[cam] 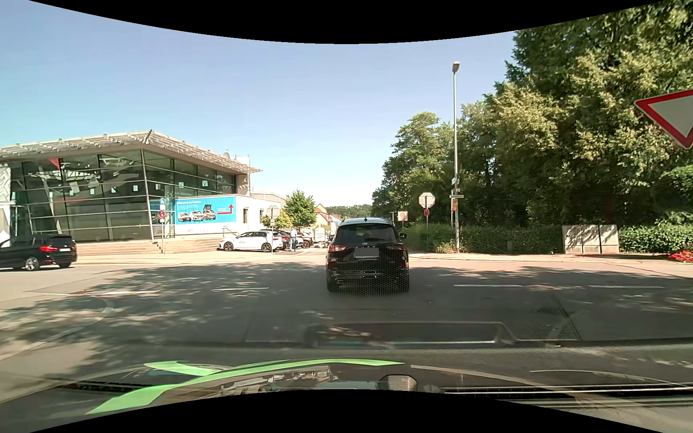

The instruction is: Follow the waypoints while adhering to traffic rules and regulations

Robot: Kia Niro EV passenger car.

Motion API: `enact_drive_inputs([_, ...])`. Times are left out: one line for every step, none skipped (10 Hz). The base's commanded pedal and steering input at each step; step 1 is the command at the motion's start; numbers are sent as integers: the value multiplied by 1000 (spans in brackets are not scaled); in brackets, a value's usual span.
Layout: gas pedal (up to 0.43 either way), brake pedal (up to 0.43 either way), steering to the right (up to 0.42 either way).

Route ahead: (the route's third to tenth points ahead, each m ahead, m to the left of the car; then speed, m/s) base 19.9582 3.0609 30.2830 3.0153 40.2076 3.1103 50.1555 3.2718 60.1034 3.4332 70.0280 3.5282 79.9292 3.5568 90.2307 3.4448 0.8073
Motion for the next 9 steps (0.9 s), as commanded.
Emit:
enact_drive_inputs([0, 0, 5])
enact_drive_inputs([0, 0, 6])
enact_drive_inputs([0, 0, 6])
enact_drive_inputs([0, 0, 8])
enact_drive_inputs([0, 0, 9])
enact_drive_inputs([0, 0, 9])
enact_drive_inputs([39, 0, 9])
enact_drive_inputs([67, 0, 10])
enact_drive_inputs([67, 0, 12])
